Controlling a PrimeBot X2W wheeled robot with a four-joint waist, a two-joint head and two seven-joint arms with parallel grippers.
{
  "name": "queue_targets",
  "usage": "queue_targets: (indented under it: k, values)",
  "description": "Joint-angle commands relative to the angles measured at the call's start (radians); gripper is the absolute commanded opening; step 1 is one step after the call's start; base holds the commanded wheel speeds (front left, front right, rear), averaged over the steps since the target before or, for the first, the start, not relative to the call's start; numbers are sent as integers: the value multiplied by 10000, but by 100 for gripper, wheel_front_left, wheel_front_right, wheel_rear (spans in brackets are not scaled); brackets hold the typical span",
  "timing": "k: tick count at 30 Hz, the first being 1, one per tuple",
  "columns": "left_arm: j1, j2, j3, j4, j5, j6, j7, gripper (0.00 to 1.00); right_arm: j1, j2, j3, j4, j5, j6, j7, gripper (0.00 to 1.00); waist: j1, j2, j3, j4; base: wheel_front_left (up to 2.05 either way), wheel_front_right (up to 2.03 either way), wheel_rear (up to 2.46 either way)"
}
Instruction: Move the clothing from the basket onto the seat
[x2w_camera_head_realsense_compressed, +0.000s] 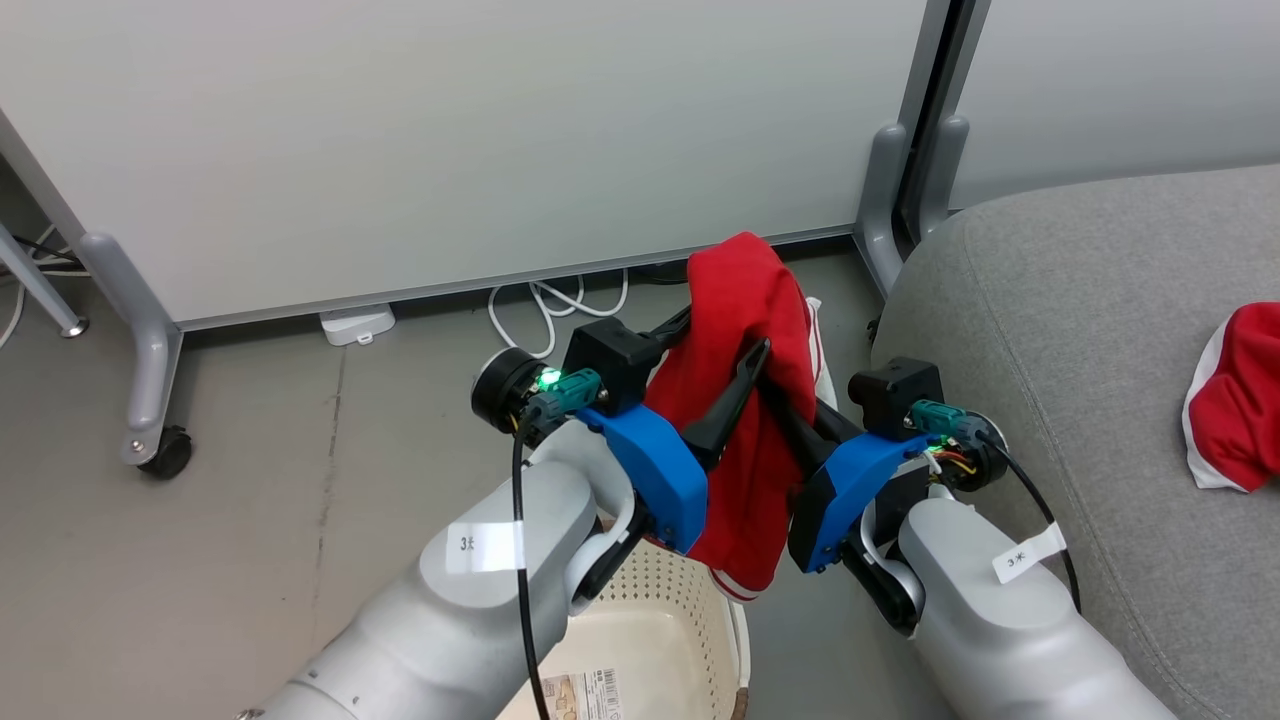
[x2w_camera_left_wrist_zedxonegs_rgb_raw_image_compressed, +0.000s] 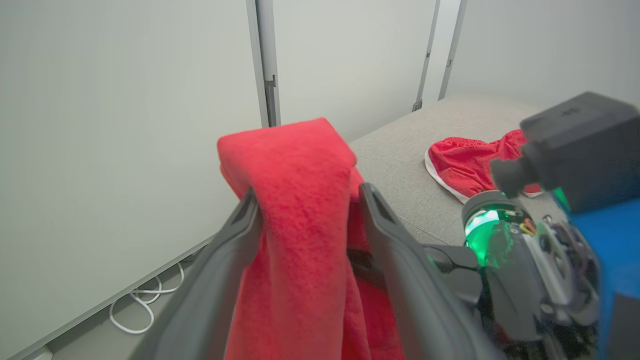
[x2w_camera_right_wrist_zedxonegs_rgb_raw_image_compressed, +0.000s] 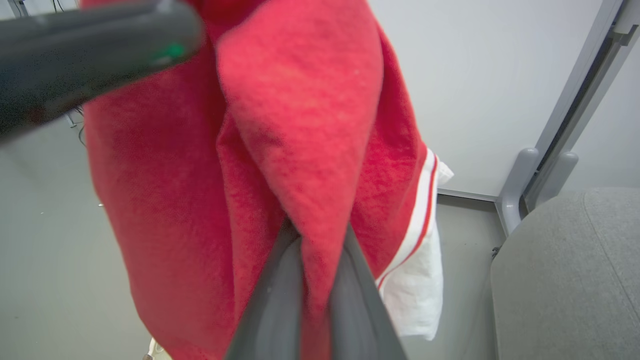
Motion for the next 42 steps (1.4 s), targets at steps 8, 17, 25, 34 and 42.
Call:
queue_targets:
  k: [8,17,25,34,42]
  values:
    - [1359,412,1092,-1001,881,62,-39,100,163,16,-350,-238,-214,1,-53,0,-1,0,61,32,0,0,0]
    - [3234,1128,2911,-2798,2345,103,-39,100,311,16,-853,-517,-559,1,-53,0,-1,0,198,125,0,0,0]
    - [4849,1277,4699,-4013,3753,242,-39,100,599,16,-1112,-744,-753,1,-53,0,-1,0,151,234,0,0,0]
    - [6755,1143,6614,-4849,4731,-74,-39,100,784,14,-1205,-817,-828,1,-53,0,-1,0,21,263,0,0,0]
    - [7406,800,7412,-5082,5162,-183,-39,100,881,9,-1335,-826,-921,1,-53,0,-1,0,-21,309,0,0,0]
